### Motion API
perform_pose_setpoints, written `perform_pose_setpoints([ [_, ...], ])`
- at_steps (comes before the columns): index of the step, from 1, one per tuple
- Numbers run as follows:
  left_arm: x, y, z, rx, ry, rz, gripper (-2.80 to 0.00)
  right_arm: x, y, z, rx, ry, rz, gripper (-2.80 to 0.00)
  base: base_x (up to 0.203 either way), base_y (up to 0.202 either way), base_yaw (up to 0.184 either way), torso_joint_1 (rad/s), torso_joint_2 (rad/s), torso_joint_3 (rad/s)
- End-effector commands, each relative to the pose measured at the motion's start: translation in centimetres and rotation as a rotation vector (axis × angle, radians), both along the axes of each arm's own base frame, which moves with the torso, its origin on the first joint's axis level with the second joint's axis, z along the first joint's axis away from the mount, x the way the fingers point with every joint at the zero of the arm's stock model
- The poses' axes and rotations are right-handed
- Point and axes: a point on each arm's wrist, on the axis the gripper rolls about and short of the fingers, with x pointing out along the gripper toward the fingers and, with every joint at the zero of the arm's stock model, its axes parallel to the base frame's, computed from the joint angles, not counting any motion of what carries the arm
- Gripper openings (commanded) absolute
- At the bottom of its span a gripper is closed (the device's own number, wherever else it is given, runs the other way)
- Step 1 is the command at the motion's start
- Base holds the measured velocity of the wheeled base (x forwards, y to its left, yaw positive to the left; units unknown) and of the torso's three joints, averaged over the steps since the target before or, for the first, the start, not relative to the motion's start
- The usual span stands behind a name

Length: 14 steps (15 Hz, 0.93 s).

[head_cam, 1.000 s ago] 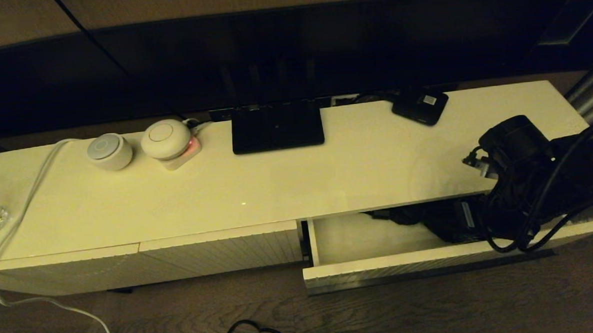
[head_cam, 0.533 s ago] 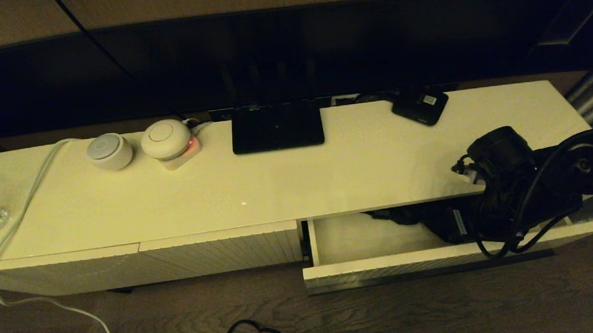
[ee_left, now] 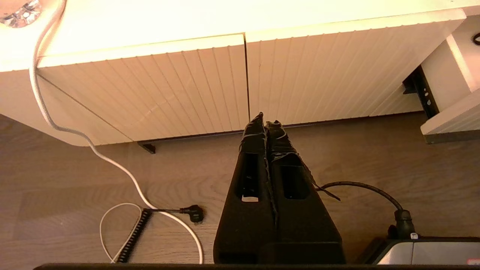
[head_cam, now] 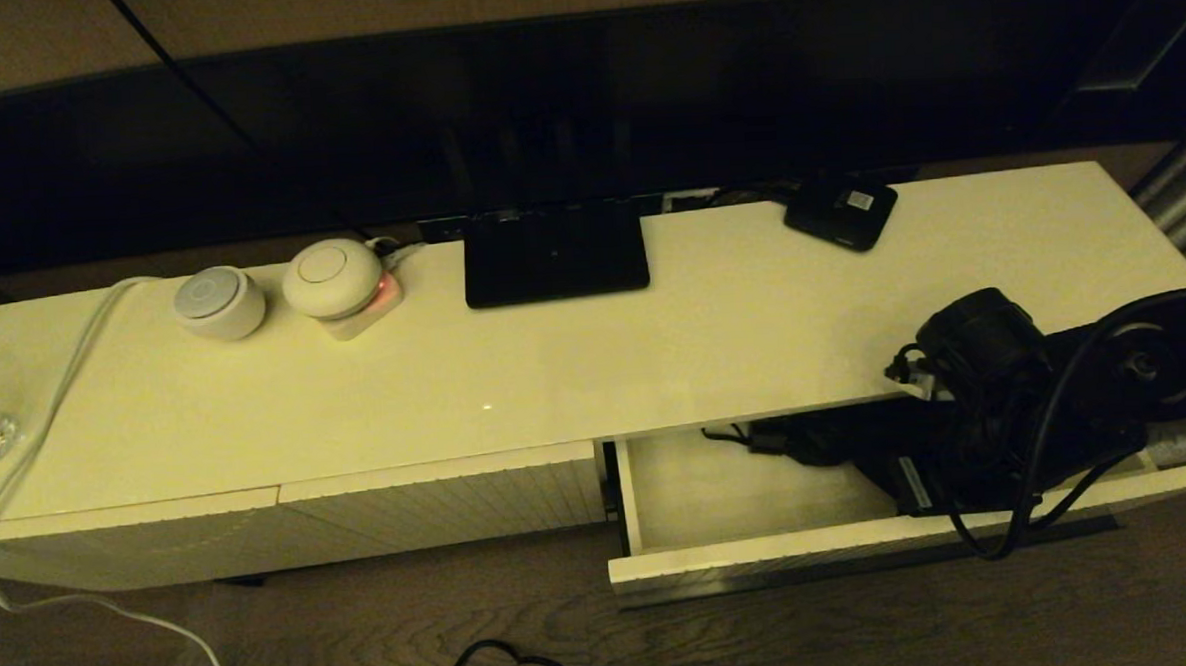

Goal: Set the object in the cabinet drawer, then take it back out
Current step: Open the drawer

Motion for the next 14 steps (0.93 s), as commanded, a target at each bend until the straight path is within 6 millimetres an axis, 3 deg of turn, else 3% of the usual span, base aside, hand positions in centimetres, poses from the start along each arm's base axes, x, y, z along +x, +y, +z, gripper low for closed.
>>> perform_pose_setpoints([
  [1, 0.0, 0.0, -0.1, 0.0, 0.003, 0.001, -2.8, -0.8, -0.2, 0.1, -0.029, 0.023, 0.013, -2.8, 0.0, 0.0, 0.0, 0.0, 0.0, 0.0],
  [4, 0.0, 0.0, -0.1, 0.0, 0.003, 0.001, -2.8, -1.8, -0.2, -0.3, -0.081, 0.114, 0.045, -2.8, 0.0, 0.0, 0.0, 0.0, 0.0, 0.0],
  [7, 0.0, 0.0, -0.1, 0.0, 0.003, 0.001, -2.8, -2.8, 0.1, -2.3, -0.2, 0.221, 0.067, -2.8, 0.0, 0.0, 0.0, 0.0, 0.0, 0.0],
  [14, 0.0, 0.0, -0.1, 0.0, 0.003, 0.001, -2.8, -3.4, 1.1, -5.0, -0.228, 0.325, 0.11, -2.8, 0.0, 0.0, 0.0, 0.0, 0.0, 0.0],
])
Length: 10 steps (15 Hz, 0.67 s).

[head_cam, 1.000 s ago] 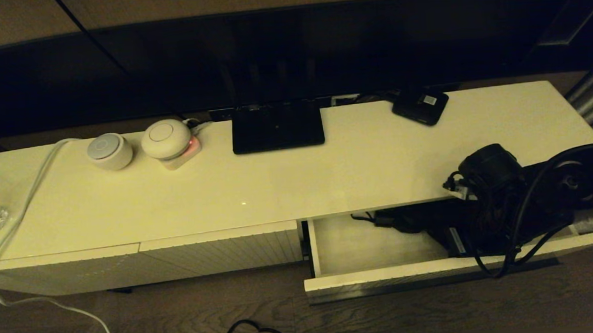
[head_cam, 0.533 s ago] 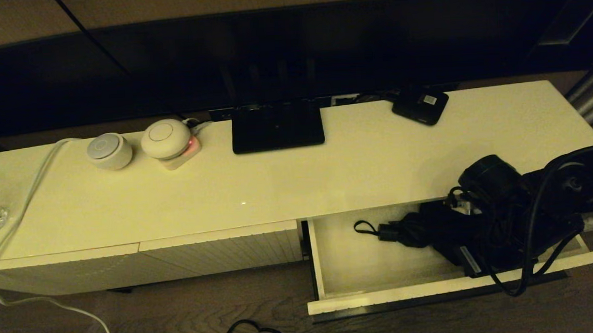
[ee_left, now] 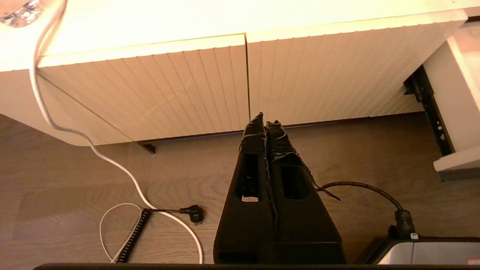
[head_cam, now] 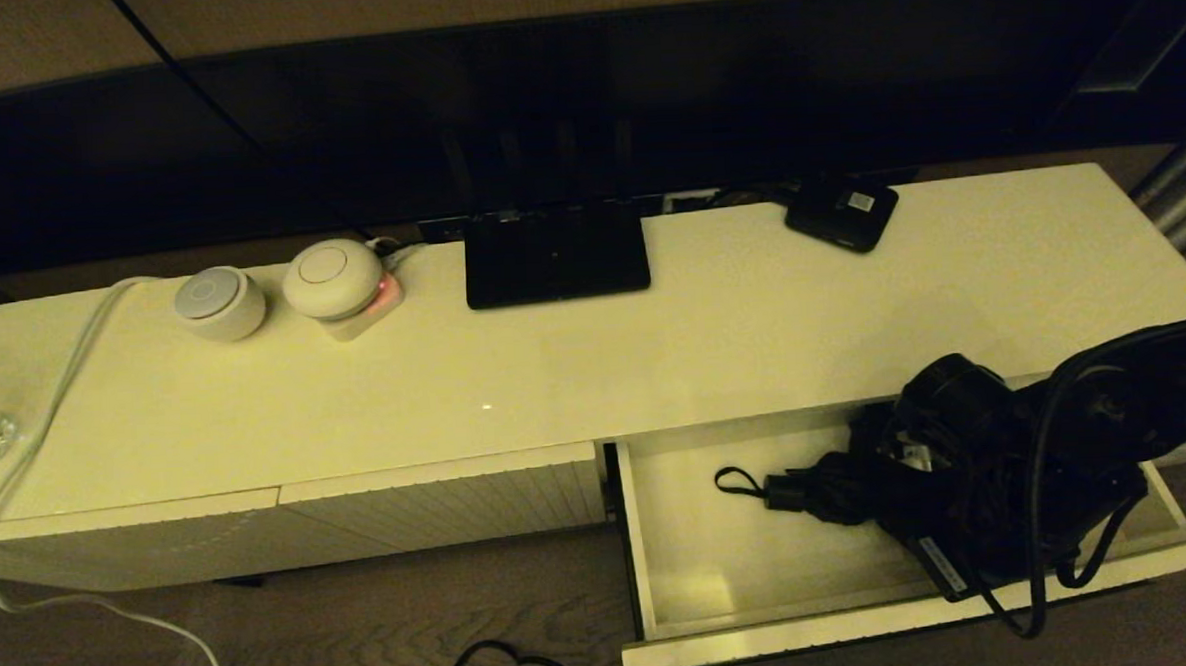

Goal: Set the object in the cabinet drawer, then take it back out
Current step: Open the drawer

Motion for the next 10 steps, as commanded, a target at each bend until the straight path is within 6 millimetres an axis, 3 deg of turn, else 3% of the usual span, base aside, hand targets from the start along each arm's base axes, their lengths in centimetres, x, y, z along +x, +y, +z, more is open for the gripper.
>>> perform_pose_setpoints([
  [1, 0.0, 0.0, -0.1, 0.0, 0.003, 0.0, -2.8, -0.3, 0.4, -1.6, -0.017, 0.069, 0.014, -2.8, 0.0, 0.0, 0.0, 0.0, 0.0, 0.0],
  [7, 0.0, 0.0, -0.1, 0.0, 0.003, 0.0, -2.8, -2.2, -0.2, -1.8, -0.009, 0.097, 0.021, -2.8, 0.0, 0.0, 0.0, 0.0, 0.0, 0.0],
  [10, 0.0, 0.0, -0.1, 0.0, 0.003, 0.0, -2.8, -1.9, -0.1, -0.9, 0.02, 0.004, 0.013, -2.8, 0.0, 0.0, 0.0, 0.0, 0.0, 0.0],
])
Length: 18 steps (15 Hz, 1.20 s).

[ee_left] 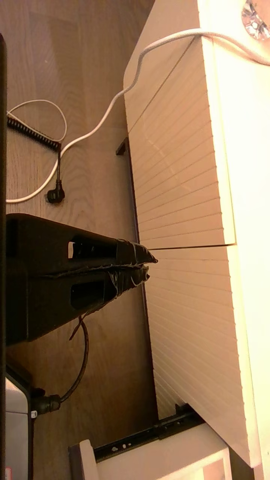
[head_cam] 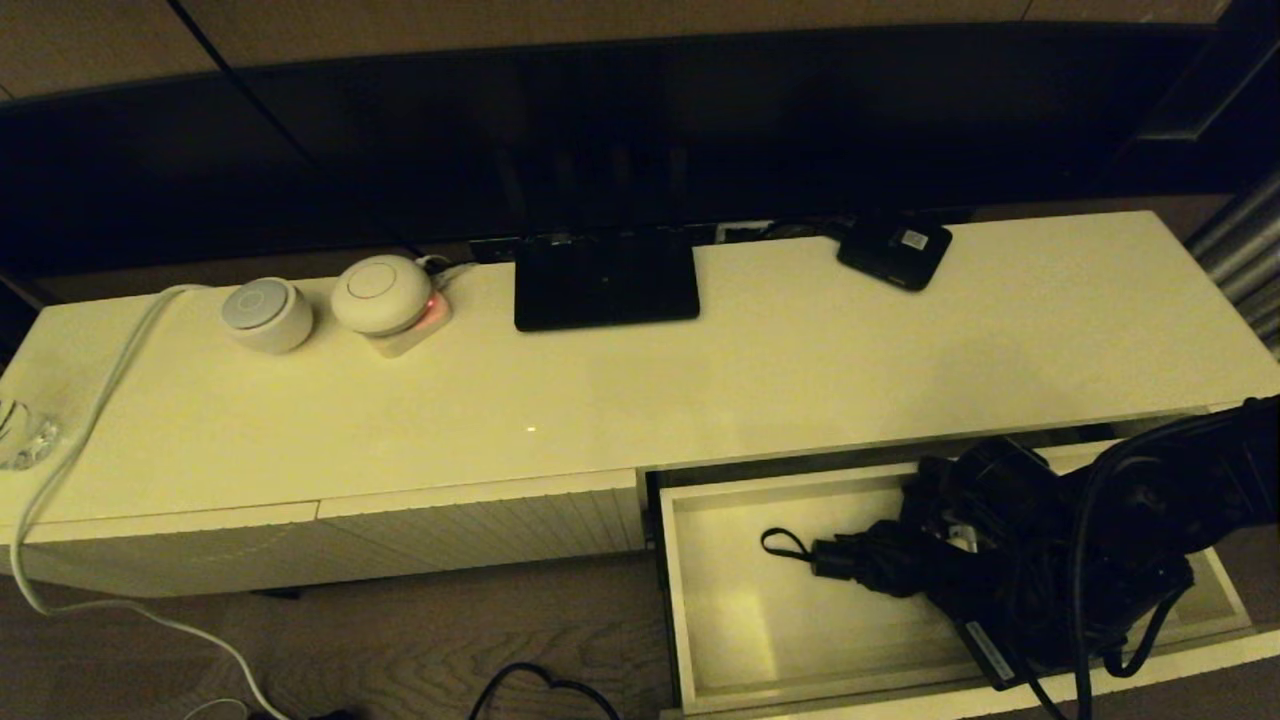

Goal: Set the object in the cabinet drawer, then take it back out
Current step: Open the drawer, then take the umbrella out of the drawer and put it on the table

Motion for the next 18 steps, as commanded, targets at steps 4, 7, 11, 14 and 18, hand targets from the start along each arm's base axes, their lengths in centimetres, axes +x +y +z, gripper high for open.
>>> perform_pose_setpoints([
  [4, 0.0, 0.0, -0.1, 0.0, 0.003, 0.001, -2.8, -0.2, -0.2, 3.9, 0.063, -0.293, 0.014, -2.8, 0.0, 0.0, 0.0, 0.0, 0.0, 0.0],
  [7, 0.0, 0.0, -0.1, 0.0, 0.003, 0.001, -2.8, -1.5, -1.7, 6.2, -0.062, -0.376, 0.222, -2.8, 0.0, 0.0, 0.0, 0.0, 0.0, 0.0],
  [11, 0.0, 0.0, -0.1, 0.0, 0.003, 0.001, -2.8, -3.4, -4.4, 7.1, -0.247, -0.354, 0.638, -2.8, 0.0, 0.0, 0.0, 0.0, 0.0, 0.0],
  [14, 0.0, 0.0, -0.1, 0.0, 0.003, 0.001, -2.8, -4.1, -5.5, 6.7, -0.246, -0.329, 0.933, -2.8, 0.0, 0.0, 0.0, 0.0, 0.0, 0.0],
  [18, 0.0, 0.0, -0.1, 0.0, 0.003, 0.001, -2.8, -4.1, -6.1, 6.2, -0.237, -0.331, 1.312, -2.8, 0.0, 0.0, 0.0, 0.0, 0.0, 0.0],
])
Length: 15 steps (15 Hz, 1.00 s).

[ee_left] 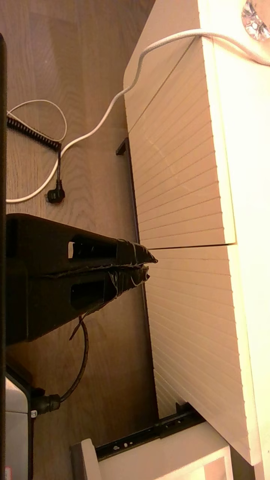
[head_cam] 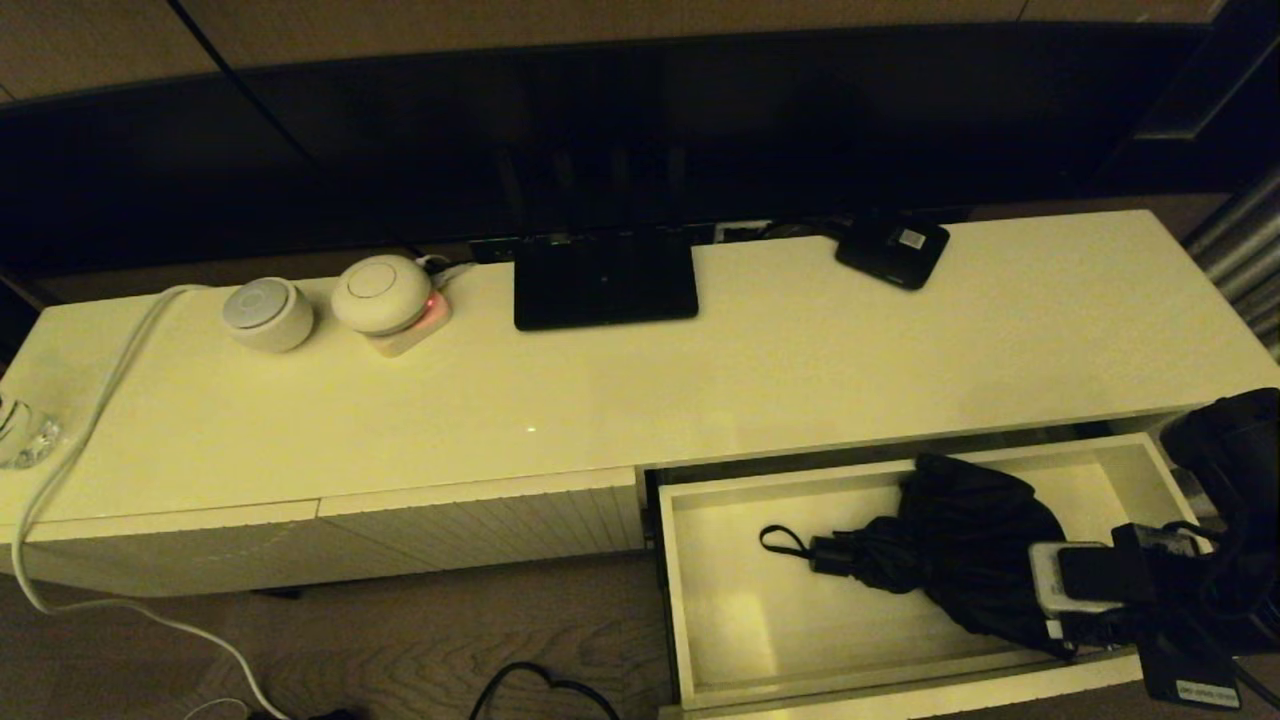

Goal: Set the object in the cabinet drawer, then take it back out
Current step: Take the umbrella out of the drawer and put it on the table

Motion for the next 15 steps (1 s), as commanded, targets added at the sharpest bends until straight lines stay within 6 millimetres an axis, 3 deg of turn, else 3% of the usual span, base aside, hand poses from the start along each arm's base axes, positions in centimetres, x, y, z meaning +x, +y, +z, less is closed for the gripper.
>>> perform_pose_setpoints([
  [1, 0.0, 0.0, -0.1, 0.0, 0.003, 0.001, -2.8, 0.0, -0.3, -0.3, -0.062, 0.0, 0.206, -2.8, 0.0, 0.0, 0.0, 0.0, 0.0, 0.0],
  [2, 0.0, 0.0, -0.1, 0.0, 0.003, 0.001, -2.8, 0.2, -0.3, -0.6, -0.069, 0.01, 0.23, -2.8, 0.0, 0.0, 0.0, 0.0, 0.0, 0.0],
  [3, 0.0, 0.0, -0.1, 0.0, 0.003, 0.001, -2.8, 0.4, -0.3, -0.8, -0.073, 0.02, 0.238, 0.0, 0.0, 0.0, 0.0, 0.0, 0.0, 0.0],
  [11, 0.0, 0.0, -0.1, 0.0, 0.003, 0.001, -2.8, 3.7, -1.9, -1.4, -0.089, 0.004, 0.18, 0.0, 0.0, 0.0, 0.0, 0.0, 0.0, 0.0],
  [15, 0.0, 0.0, -0.1, 0.0, 0.003, 0.001, -2.8, 6.3, -2.0, -1.4, -0.091, -0.012, 0.174, 0.0, 0.0, 0.0, 0.0, 0.0, 0.0, 0.0],
])
